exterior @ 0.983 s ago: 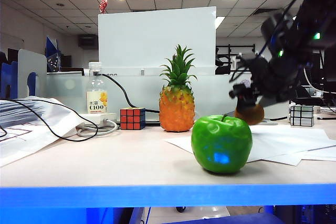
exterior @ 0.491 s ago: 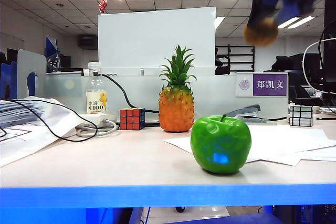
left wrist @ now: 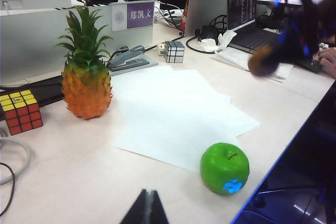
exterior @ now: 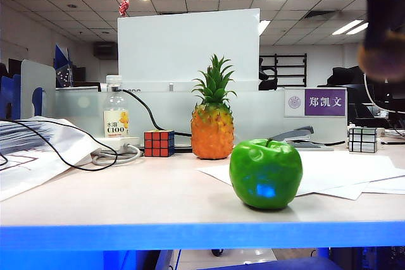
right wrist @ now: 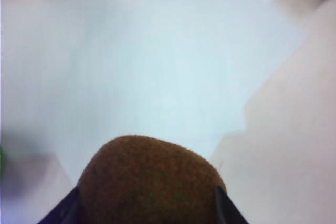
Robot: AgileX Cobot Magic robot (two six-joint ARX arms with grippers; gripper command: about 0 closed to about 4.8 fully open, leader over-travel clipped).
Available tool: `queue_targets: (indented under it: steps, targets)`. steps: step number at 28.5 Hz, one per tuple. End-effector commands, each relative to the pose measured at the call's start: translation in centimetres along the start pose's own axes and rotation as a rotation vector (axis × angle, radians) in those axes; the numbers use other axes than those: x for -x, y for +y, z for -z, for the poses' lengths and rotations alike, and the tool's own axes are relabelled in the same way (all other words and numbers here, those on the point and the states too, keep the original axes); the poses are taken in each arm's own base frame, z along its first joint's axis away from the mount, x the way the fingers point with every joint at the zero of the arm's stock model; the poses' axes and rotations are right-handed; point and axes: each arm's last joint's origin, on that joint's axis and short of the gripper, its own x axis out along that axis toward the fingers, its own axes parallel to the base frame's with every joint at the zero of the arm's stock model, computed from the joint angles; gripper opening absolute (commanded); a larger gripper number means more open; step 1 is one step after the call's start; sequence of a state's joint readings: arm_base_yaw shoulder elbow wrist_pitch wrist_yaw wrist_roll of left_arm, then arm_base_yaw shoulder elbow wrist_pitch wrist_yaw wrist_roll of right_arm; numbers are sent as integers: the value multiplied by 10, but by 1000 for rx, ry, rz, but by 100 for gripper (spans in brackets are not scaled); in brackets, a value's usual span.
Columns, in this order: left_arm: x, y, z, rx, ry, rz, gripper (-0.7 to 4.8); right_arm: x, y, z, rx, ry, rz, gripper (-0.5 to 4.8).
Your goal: Arrange all the fruits from large to small from left to right in a row.
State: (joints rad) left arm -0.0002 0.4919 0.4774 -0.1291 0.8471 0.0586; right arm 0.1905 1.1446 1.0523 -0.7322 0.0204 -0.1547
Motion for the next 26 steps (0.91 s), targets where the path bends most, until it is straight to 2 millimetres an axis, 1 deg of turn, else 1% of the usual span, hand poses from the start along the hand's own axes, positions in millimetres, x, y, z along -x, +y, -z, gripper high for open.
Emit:
queue_targets:
  steps: [1,5,8,11,14,26]
  targets:
    - [0,-1,-3,-9,-18,14,-5,-14,4,17,-1,57,-32,-6]
    - [0,-1,-3,-3,-17,30,-5,-36,9,41,0,100,-59,-6]
    - [0,-1,-3,3,-11,30,-5,-48,13,54,-26,103,-110,-6]
    - [0,-1,-2,3,-11,29,-5,-55,15,63,-27,112,-110,-6]
    - [0,-1,-2,6,-8,29,-5,-58,15,68,-27,116,-109,-6]
    - [0,-1,-2,8,-6,29,-5,-63,16,71,-33,166,-113,-6]
